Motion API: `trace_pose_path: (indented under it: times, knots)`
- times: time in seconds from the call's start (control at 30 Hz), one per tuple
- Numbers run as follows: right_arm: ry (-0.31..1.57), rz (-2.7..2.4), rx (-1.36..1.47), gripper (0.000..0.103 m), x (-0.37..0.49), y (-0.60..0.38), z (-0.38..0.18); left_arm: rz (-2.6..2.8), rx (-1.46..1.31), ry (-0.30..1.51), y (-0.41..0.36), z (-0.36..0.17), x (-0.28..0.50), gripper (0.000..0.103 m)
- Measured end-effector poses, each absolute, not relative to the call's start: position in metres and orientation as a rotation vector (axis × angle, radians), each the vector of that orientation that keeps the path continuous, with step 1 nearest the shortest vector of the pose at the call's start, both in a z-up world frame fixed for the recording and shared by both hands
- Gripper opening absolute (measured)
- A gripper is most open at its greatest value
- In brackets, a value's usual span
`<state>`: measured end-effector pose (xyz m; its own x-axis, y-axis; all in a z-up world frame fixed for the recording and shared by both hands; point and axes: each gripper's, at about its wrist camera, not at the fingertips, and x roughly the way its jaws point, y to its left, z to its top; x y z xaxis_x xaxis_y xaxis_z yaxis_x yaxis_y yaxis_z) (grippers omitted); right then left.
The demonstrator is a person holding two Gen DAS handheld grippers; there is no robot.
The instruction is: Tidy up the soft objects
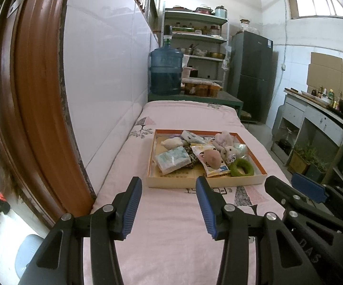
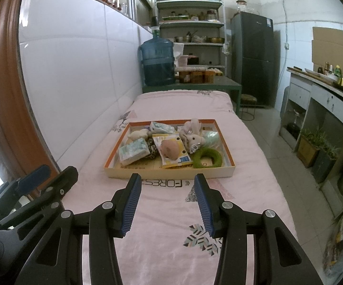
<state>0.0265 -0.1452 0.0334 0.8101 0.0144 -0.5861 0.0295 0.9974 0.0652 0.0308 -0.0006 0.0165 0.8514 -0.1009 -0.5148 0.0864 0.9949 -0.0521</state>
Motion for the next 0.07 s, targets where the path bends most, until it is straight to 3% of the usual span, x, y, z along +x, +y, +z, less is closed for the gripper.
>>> trace_pose_path:
  times: [0.07]
  knots:
    - [0.627, -0.009, 0.07, 0.048, 0.0267, -0.1452, 0.0336, -0.098, -0.027, 0.547, 0.0, 0.0119, 0.0306, 0.047]
